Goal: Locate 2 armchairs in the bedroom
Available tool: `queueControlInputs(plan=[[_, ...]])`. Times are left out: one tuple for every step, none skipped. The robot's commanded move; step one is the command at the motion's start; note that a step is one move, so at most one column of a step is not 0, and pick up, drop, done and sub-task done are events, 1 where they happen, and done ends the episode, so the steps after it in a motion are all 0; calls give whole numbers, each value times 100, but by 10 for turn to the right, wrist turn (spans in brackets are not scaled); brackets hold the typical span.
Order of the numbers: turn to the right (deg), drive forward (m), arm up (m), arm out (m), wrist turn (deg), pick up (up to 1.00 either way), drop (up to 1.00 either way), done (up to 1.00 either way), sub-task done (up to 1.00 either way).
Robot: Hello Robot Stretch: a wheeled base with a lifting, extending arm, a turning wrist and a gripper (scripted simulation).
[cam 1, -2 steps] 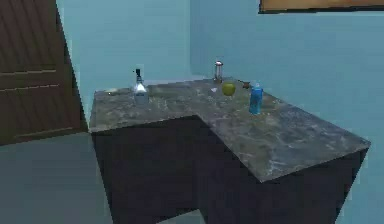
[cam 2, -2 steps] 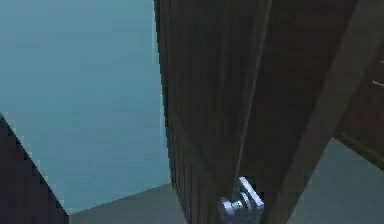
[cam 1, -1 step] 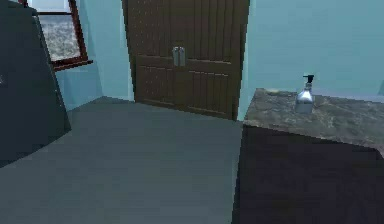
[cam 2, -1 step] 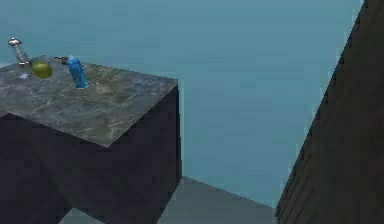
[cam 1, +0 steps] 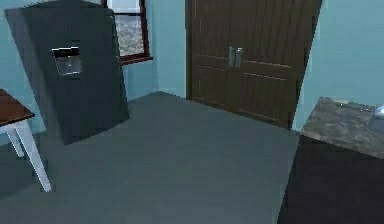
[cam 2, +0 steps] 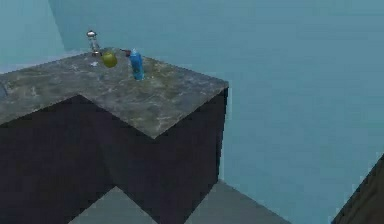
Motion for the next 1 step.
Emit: queueControlInputs(plan=[[0, 15, 0, 0, 0, 0, 0, 0, 0]])
